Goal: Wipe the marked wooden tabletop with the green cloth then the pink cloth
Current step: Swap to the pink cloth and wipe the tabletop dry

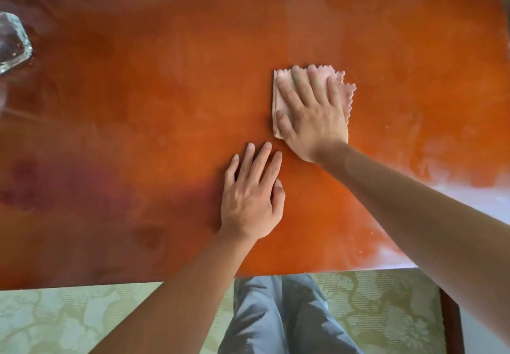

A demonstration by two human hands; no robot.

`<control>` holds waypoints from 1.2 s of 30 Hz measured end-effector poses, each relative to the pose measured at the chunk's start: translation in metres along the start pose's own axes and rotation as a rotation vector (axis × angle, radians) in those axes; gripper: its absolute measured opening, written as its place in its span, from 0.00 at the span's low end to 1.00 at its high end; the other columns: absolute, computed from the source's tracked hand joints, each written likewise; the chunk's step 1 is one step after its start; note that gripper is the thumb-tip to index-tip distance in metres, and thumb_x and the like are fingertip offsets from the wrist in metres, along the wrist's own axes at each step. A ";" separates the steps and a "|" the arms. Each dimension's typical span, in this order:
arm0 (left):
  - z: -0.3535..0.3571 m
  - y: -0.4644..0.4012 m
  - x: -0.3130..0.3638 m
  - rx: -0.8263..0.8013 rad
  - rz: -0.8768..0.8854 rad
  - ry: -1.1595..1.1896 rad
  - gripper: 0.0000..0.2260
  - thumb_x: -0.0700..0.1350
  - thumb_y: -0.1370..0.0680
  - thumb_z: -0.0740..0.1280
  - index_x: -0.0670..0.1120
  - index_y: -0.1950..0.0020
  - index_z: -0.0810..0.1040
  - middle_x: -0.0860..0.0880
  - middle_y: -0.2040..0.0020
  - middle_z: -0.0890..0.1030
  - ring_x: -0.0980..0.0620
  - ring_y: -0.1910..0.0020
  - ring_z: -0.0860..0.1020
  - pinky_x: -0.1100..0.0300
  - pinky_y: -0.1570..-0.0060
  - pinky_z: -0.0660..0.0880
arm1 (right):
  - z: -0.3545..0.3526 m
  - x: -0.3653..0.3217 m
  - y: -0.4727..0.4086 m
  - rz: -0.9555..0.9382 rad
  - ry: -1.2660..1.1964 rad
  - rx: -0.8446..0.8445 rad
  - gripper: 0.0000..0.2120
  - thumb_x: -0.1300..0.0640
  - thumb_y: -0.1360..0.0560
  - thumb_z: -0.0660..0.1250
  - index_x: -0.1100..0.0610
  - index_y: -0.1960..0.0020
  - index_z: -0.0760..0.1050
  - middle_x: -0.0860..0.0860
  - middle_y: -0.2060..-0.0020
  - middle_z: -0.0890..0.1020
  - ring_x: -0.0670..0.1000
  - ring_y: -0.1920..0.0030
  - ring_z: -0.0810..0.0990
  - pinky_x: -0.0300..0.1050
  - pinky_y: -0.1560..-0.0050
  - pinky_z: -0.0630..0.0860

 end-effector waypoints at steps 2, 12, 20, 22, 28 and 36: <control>0.001 0.001 0.001 0.006 0.014 0.000 0.21 0.47 0.19 0.60 0.46 0.26 0.74 0.45 0.23 0.70 0.40 0.22 0.65 0.42 0.24 0.62 | -0.001 0.000 -0.004 -0.004 0.016 -0.003 0.31 0.42 0.17 0.44 0.52 0.17 0.52 0.55 0.18 0.54 0.59 0.18 0.47 0.61 0.20 0.43; -0.004 -0.003 0.001 -0.031 0.016 0.017 0.21 0.47 0.20 0.61 0.46 0.27 0.76 0.45 0.24 0.72 0.40 0.23 0.67 0.40 0.26 0.65 | 0.000 -0.003 0.041 0.015 -0.035 -0.035 0.31 0.43 0.17 0.44 0.54 0.17 0.54 0.56 0.18 0.55 0.60 0.18 0.48 0.60 0.19 0.42; -0.018 -0.053 -0.021 -0.014 0.091 0.093 0.20 0.42 0.25 0.68 0.46 0.32 0.77 0.44 0.28 0.75 0.44 0.28 0.72 0.40 0.32 0.63 | 0.000 -0.002 0.042 0.048 -0.015 -0.040 0.31 0.42 0.17 0.48 0.54 0.18 0.59 0.55 0.19 0.58 0.60 0.18 0.52 0.62 0.21 0.46; -0.018 -0.088 -0.036 -0.014 0.094 0.080 0.21 0.42 0.24 0.68 0.46 0.30 0.76 0.44 0.26 0.73 0.43 0.26 0.71 0.38 0.29 0.59 | -0.001 0.001 0.035 0.054 0.006 -0.026 0.31 0.42 0.17 0.49 0.54 0.18 0.59 0.55 0.19 0.59 0.60 0.18 0.53 0.61 0.21 0.45; 0.006 -0.180 -0.063 -0.173 0.046 0.031 0.23 0.51 0.17 0.59 0.52 0.21 0.66 0.48 0.18 0.60 0.44 0.18 0.55 0.36 0.24 0.50 | -0.007 0.015 -0.013 0.103 0.011 -0.045 0.31 0.41 0.18 0.46 0.51 0.17 0.54 0.53 0.18 0.54 0.57 0.18 0.47 0.58 0.20 0.40; 0.013 -0.184 -0.065 -0.135 0.039 -0.005 0.24 0.55 0.18 0.54 0.51 0.22 0.67 0.47 0.19 0.62 0.44 0.18 0.56 0.35 0.23 0.51 | -0.022 0.040 -0.099 0.158 0.010 -0.013 0.32 0.40 0.18 0.43 0.50 0.17 0.51 0.52 0.17 0.52 0.56 0.17 0.44 0.57 0.20 0.38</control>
Point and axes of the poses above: each hand's wrist, its own y-axis away from the middle knuckle, its own z-axis out of the palm, x = y × z, the point moved 10 cm from there along -y, towards the middle knuckle
